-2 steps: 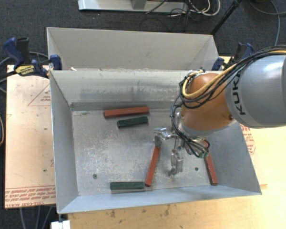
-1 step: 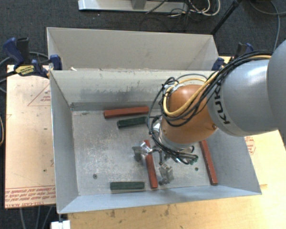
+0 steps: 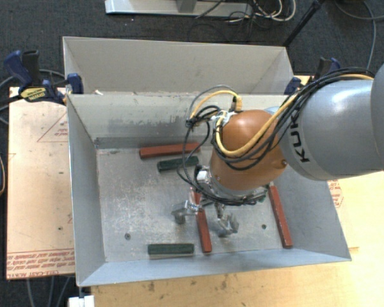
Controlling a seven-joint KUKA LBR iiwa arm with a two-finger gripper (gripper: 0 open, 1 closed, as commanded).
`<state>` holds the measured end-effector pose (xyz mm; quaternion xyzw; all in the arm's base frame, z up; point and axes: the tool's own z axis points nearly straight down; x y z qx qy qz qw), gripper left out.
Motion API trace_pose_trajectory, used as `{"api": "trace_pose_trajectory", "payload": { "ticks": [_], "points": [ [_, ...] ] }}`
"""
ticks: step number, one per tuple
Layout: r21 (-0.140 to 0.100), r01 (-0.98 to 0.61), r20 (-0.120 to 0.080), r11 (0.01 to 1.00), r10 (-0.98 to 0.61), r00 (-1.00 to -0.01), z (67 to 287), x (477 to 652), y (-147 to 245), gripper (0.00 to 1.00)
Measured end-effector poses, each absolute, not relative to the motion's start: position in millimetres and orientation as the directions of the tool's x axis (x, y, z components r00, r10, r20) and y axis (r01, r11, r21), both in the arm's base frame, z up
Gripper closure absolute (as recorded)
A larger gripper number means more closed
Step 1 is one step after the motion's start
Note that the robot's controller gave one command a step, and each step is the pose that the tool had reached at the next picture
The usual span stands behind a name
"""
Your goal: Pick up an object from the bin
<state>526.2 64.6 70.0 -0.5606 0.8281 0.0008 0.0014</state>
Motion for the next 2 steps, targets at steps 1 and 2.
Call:
{"api": "trace_pose_trajectory", "payload": {
  "ticks": [1, 2],
  "points": [
    [0.000, -0.928, -0.002, 0.373, -0.928, -0.373, 71, 526.6, 64, 1.00],
    [-0.005, -0.990, 0.000, 0.140, -0.990, -0.140, 153, 522.7, -44, 1.00]
  ]
}}
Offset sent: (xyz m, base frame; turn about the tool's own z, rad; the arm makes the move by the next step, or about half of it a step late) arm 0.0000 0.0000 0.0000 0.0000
